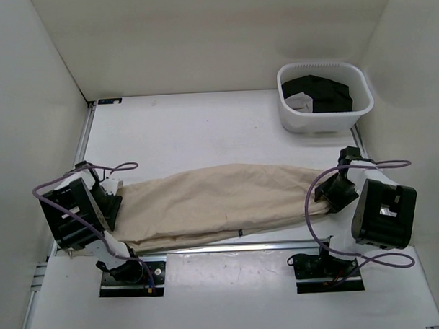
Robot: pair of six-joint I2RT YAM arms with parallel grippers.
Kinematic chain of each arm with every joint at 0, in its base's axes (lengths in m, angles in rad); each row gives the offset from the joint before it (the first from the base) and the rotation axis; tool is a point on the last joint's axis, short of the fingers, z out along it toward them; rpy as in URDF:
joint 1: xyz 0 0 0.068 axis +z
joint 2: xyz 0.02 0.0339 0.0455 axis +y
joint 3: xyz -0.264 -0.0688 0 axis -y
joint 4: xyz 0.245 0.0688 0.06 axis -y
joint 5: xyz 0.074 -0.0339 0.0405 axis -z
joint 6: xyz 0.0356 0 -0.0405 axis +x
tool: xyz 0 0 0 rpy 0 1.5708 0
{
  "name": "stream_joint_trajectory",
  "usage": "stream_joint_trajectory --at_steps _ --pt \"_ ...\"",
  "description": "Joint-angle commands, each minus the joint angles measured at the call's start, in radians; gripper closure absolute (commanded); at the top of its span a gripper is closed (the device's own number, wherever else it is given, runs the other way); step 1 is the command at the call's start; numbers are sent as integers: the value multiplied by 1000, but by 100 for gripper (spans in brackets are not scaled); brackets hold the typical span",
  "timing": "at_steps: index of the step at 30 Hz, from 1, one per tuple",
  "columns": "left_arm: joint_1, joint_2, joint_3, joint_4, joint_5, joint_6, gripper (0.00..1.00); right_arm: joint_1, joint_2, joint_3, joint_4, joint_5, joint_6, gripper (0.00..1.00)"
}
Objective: Fold and stack the trousers
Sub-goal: Fold the trousers
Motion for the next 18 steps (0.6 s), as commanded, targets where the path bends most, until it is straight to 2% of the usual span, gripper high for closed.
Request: stream_joint_trajectory --at_steps 1,2,3,6,7,11,15,16,18 --pt "-33 30 29 97 -47 -63 32 -29 110 -51 260 -31 26 47" --pt "-62 30 39 97 -38 -72 32 -40 110 -51 269 -14 26 54" --pt "-79 55 57 97 -37 -85 32 -55 124 -51 269 -14 17 65" --pt "-163 84 83 107 -28 -109 32 -94 124 -26 281 -5 -6 86" --pt "-185 110 94 107 -28 -109 32 -103 124 -10 281 -5 -6 100" --pt "-294 181 175 107 -18 -184 33 -126 101 128 214 58 -58 100" --pt "-406 251 298 82 -18 -218 33 -126 58 336 68 243 -109 100" --pt "-433 265 330 67 5 -230 33 -126 48 434 37 269 -153 100" --pt "-453 303 420 41 27 -245 33 -126 48 522 -30 303 -215 100"
